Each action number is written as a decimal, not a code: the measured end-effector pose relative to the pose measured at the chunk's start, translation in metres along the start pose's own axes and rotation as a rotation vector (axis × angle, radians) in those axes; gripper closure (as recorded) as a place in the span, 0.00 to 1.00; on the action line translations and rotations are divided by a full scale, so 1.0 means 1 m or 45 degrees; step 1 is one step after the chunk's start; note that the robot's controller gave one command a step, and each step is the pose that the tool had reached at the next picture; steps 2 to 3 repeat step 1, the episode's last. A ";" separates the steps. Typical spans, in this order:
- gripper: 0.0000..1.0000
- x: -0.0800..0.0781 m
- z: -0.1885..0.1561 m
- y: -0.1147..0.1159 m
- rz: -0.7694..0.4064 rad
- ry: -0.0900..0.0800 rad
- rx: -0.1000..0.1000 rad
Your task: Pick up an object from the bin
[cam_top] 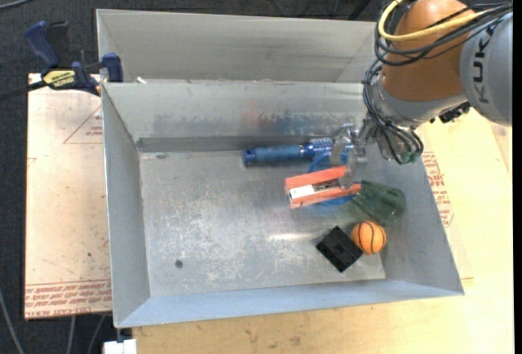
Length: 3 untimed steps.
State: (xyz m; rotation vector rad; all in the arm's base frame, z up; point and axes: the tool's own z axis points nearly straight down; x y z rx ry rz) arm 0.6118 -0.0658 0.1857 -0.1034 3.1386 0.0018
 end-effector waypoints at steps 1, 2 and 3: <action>1.00 -0.006 -0.053 -0.001 -0.062 0.002 -0.001; 1.00 -0.006 -0.053 -0.001 -0.062 0.002 -0.001; 1.00 -0.006 -0.053 -0.001 -0.062 0.002 -0.001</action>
Offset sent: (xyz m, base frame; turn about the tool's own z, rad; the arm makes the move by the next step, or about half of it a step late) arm -0.0035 0.0169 0.1092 -0.0105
